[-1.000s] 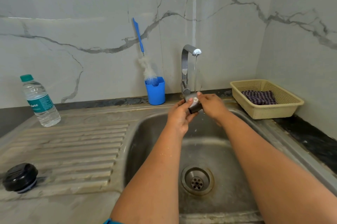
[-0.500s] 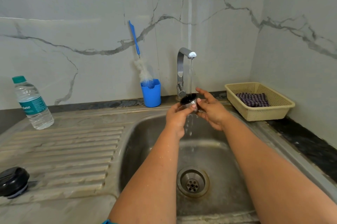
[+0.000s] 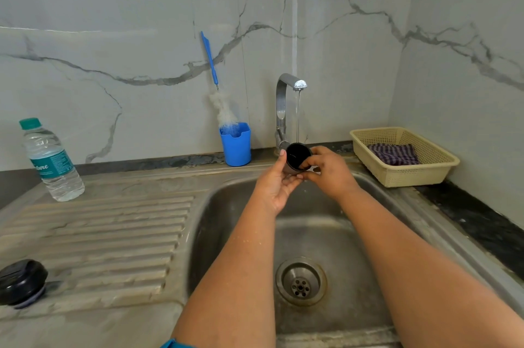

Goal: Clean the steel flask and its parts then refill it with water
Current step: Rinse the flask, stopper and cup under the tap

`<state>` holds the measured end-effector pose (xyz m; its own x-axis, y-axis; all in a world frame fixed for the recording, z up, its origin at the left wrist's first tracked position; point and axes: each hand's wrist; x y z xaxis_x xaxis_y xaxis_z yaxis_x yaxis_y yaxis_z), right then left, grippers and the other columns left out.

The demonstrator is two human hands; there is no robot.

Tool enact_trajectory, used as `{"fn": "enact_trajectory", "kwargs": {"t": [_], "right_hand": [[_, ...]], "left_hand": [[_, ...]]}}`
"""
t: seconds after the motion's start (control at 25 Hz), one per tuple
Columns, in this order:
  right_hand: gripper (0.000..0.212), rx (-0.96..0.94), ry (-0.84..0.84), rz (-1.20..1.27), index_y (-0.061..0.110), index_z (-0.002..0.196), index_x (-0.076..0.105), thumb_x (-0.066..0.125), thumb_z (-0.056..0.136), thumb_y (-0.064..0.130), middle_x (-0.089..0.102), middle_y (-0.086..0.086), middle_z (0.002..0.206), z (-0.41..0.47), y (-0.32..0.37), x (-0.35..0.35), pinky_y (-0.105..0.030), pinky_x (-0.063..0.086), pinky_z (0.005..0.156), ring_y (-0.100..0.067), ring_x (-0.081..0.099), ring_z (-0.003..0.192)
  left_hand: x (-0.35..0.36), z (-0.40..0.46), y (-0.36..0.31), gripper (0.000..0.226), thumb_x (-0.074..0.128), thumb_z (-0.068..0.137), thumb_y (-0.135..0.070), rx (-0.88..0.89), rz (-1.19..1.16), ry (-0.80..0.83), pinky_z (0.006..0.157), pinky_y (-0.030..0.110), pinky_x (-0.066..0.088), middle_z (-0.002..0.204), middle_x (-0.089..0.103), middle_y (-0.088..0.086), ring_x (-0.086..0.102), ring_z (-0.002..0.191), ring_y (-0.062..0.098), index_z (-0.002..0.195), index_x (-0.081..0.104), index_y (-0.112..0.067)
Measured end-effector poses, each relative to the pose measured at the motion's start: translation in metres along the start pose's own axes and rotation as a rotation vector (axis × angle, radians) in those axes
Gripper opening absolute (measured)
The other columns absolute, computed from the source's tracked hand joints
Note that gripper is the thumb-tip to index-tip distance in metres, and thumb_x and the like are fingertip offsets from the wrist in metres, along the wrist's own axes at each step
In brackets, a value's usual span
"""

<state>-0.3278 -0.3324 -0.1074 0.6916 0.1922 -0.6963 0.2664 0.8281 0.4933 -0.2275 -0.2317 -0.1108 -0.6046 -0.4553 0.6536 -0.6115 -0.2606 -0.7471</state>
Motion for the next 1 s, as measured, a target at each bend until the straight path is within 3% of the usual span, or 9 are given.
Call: {"fn": "enact_trajectory", "kwargs": {"t": [0.16, 0.28, 0.36, 0.44, 0.52, 0.64, 0.8, 0.92, 1.0], "right_hand": [[0.027, -0.069, -0.043, -0.130, 0.010, 0.106, 0.073, 0.075, 0.079, 0.009, 0.047, -0.009, 0.138, -0.002, 0.005, -0.003, -0.034, 0.039, 0.100, -0.027, 0.045, 0.118], [0.044, -0.190, -0.107, -0.389, 0.019, 0.126, 0.062, 0.063, 0.084, 0.004, 0.051, -0.001, 0.136, -0.005, 0.017, -0.006, -0.037, 0.045, 0.093, -0.025, 0.043, 0.111], [0.049, -0.222, 0.087, -0.431, 0.021, 0.134, 0.053, 0.051, 0.088, 0.003, 0.054, 0.001, 0.131, -0.008, 0.026, -0.001, -0.035, 0.047, 0.084, -0.023, 0.047, 0.106], [0.047, -0.102, 0.292, -0.583, 0.026, 0.138, 0.046, 0.044, 0.094, 0.010, 0.051, 0.002, 0.134, -0.008, 0.027, 0.000, -0.036, 0.046, 0.077, -0.025, 0.052, 0.108], [0.041, 0.033, 0.285, -0.746, 0.026, 0.134, 0.049, 0.042, 0.095, 0.013, 0.053, 0.001, 0.133, -0.007, 0.020, -0.002, -0.038, 0.048, 0.075, -0.027, 0.057, 0.108], [0.034, 0.170, 0.410, -0.495, 0.023, 0.123, 0.062, 0.051, 0.093, 0.011, 0.064, -0.006, 0.120, -0.019, 0.011, 0.016, -0.037, 0.051, 0.089, -0.025, 0.063, 0.103], [0.057, 0.239, 0.511, -0.283, 0.019, 0.140, 0.048, 0.046, 0.089, -0.007, 0.056, -0.009, 0.135, -0.026, 0.006, 0.032, -0.032, 0.044, 0.101, -0.026, 0.055, 0.121], [0.049, 0.229, 0.577, -0.295, 0.017, 0.136, 0.055, 0.048, 0.091, -0.001, 0.058, -0.005, 0.135, -0.024, -0.002, 0.038, -0.025, 0.040, 0.103, -0.021, 0.053, 0.124], [0.036, 0.268, 0.601, -0.161, 0.014, 0.123, 0.066, 0.055, 0.091, 0.004, 0.064, -0.001, 0.125, -0.032, 0.003, 0.045, -0.019, 0.042, 0.094, -0.016, 0.059, 0.116]], "left_hand": [[-0.004, 0.004, -0.001, 0.036, 0.065, 0.094, -0.022, 0.063, -0.029, -0.027, 0.088, 0.032, 0.055, 0.121, 0.065, 0.023, 0.063, 0.112, 0.027, 0.122, 0.059, -0.001], [-0.009, 0.007, -0.002, 0.033, 0.063, 0.095, -0.020, 0.064, -0.036, -0.075, 0.085, 0.034, 0.055, 0.124, 0.064, 0.021, 0.061, 0.117, 0.029, 0.122, 0.060, -0.002], [-0.008, 0.005, -0.001, 0.029, 0.062, 0.096, -0.018, 0.061, -0.022, -0.059, 0.083, 0.034, 0.056, 0.120, 0.066, 0.020, 0.062, 0.114, 0.028, 0.119, 0.060, -0.001], [-0.007, 0.004, -0.001, 0.019, 0.061, 0.096, -0.011, 0.085, -0.014, -0.066, 0.086, 0.034, 0.056, 0.110, 0.068, 0.016, 0.064, 0.105, 0.023, 0.112, 0.062, -0.001], [-0.007, 0.005, -0.003, 0.009, 0.057, 0.095, 0.000, 0.141, -0.031, -0.098, 0.099, 0.036, 0.051, 0.102, 0.068, 0.012, 0.065, 0.098, 0.019, 0.102, 0.063, 0.000], [0.004, 0.006, 0.010, 0.013, 0.051, 0.097, 0.003, 0.126, 0.127, -0.099, 0.099, 0.029, 0.051, 0.097, 0.067, 0.009, 0.064, 0.104, 0.021, 0.102, 0.063, 0.002], [0.001, 0.014, 0.031, 0.018, 0.054, 0.098, 0.000, 0.055, 0.320, -0.191, 0.095, 0.029, 0.049, 0.097, 0.067, 0.006, 0.062, 0.102, 0.019, 0.090, 0.066, -0.012], [-0.029, 0.020, 0.011, 0.021, 0.053, 0.097, -0.003, 0.009, 0.520, -0.370, 0.092, 0.036, 0.046, 0.112, 0.065, 0.010, 0.060, 0.107, 0.024, 0.108, 0.068, -0.012], [-0.045, 0.014, -0.011, 0.024, 0.051, 0.096, -0.003, -0.057, 0.620, -0.442, 0.091, 0.035, 0.047, 0.108, 0.062, 0.012, 0.060, 0.104, 0.025, 0.116, 0.065, -0.005]]}}
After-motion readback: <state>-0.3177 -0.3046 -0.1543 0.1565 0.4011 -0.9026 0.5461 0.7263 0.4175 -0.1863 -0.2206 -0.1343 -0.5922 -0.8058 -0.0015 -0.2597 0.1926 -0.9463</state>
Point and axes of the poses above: each hand's wrist, its own z-axis towards the middle knuckle, its own x-axis out of the palm, y = z × x
